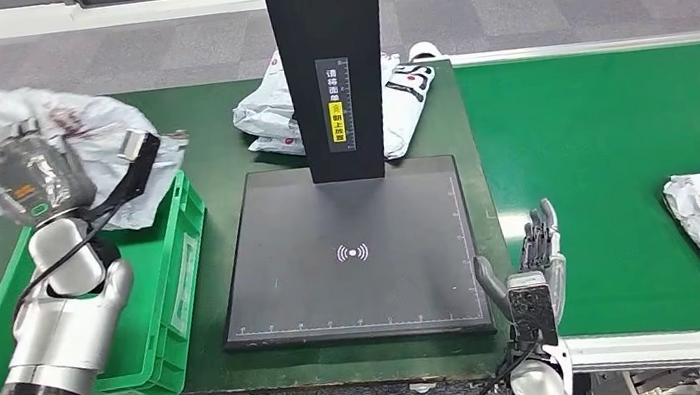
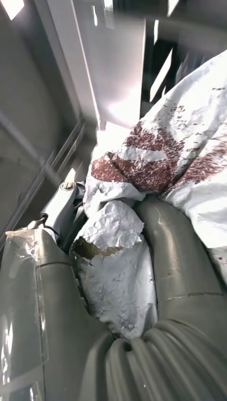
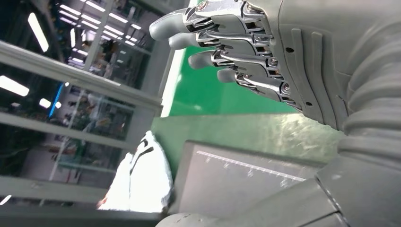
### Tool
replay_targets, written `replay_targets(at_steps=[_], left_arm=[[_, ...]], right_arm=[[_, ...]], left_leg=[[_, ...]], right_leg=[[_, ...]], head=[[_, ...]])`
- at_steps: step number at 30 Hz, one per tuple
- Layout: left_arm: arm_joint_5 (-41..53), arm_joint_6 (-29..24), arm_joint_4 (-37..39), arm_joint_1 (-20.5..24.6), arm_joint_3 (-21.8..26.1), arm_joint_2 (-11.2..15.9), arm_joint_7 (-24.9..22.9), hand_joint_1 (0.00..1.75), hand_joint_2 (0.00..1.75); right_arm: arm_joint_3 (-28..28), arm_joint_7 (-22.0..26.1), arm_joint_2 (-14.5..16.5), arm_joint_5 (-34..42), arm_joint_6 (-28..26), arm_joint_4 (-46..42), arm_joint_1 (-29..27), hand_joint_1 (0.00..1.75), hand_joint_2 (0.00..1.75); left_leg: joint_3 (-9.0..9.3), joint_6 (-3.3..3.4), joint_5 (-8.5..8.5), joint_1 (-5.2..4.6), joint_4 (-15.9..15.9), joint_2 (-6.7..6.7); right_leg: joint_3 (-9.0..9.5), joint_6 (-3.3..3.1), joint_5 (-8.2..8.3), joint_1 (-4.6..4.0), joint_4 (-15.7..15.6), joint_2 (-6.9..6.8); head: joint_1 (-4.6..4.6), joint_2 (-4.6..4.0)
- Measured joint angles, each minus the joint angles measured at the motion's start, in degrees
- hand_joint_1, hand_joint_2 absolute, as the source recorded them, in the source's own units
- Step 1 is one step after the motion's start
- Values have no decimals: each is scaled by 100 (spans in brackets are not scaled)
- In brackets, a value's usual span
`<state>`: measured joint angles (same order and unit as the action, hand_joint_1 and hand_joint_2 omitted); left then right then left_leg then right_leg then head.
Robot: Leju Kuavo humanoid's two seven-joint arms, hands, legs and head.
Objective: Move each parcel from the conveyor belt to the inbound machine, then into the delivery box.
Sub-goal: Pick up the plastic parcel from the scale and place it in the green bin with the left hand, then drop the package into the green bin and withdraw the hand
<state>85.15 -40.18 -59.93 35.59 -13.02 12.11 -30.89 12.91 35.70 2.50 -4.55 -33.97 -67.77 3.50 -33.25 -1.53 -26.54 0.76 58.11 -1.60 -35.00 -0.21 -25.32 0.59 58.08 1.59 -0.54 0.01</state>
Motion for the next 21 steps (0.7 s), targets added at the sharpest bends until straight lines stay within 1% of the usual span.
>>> replay_targets(at_steps=[1,2,5,8,10,11,13,14,15,17,18,19,21], left_arm=[[1,1,118,-6,-55,151,-172,175,175],[1,2,237,-16,-87,272,-239,175,175],[1,3,522,-47,-146,515,-298,175,175],[3,3,976,-15,-132,606,-217,175,175],[3,52,1460,22,-25,617,-54,175,175],[3,128,1706,45,60,618,32,152,175],[3,418,2204,108,253,619,195,65,175],[3,685,2430,159,346,616,287,21,175],[2,1025,2644,216,428,612,397,0,175],[-8,1794,3011,358,571,585,672,0,175],[-20,2070,3152,419,630,565,802,0,175],[-32,2241,3260,476,688,541,914,0,175],[-44,2286,3405,575,788,492,1007,0,175]], right_arm=[[-12,-2,8,-10,-20,-2,-25,0,175],[-21,-1,15,-18,-37,-4,-47,0,175],[-31,-7,39,-43,-49,-12,-79,0,175],[-43,-81,70,-141,-46,-39,-96,0,175],[-69,-150,96,-215,-28,-66,-105,0,175],[-82,-175,104,-237,-15,-78,-107,0,175],[-111,-207,111,-256,15,-92,-108,0,175],[-126,-208,113,-260,31,-97,-107,0,175],[-144,-207,113,-266,49,-103,-104,0,175],[-191,-207,117,-286,91,-121,-102,0,175],[-215,-216,119,-306,116,-138,-106,0,175],[-235,-236,121,-333,138,-158,-115,0,175],[-263,-299,122,-394,185,-203,-136,0,175]], left_leg=[[-1,-1,0,1,0,-1],[-2,-1,0,3,0,-3],[-5,-1,0,2,1,-5],[-5,-1,-1,-1,1,0],[-5,-2,-2,-4,1,4],[-5,-2,-2,-5,1,6],[-5,-3,-2,-4,2,6],[-5,-3,-2,-4,2,5],[-6,-3,-1,-3,3,3],[-6,-3,-1,-3,3,-2],[-7,-3,-1,-3,3,-2],[-7,-3,-1,-3,3,-2],[-6,-3,-1,-3,3,1]], right_leg=[[-1,-1,-1,-1,0,1],[-1,-2,-1,-3,0,1],[-1,-3,-2,-2,0,1],[0,-2,-1,5,0,2],[-1,-1,0,6,0,3],[-2,-1,0,5,0,4],[-6,-1,1,4,-1,5],[-8,-2,1,4,-1,5],[-9,-2,2,3,-1,6],[-8,-2,2,3,0,5],[-7,-2,2,3,0,4],[-7,-3,2,3,0,3],[-7,-4,3,3,0,2]], head=[[-1,1],[1,1],[2,0],[2,-1],[1,-1],[1,0],[1,0],[1,1],[1,0],[1,0],[1,0],[1,0],[1,1]])
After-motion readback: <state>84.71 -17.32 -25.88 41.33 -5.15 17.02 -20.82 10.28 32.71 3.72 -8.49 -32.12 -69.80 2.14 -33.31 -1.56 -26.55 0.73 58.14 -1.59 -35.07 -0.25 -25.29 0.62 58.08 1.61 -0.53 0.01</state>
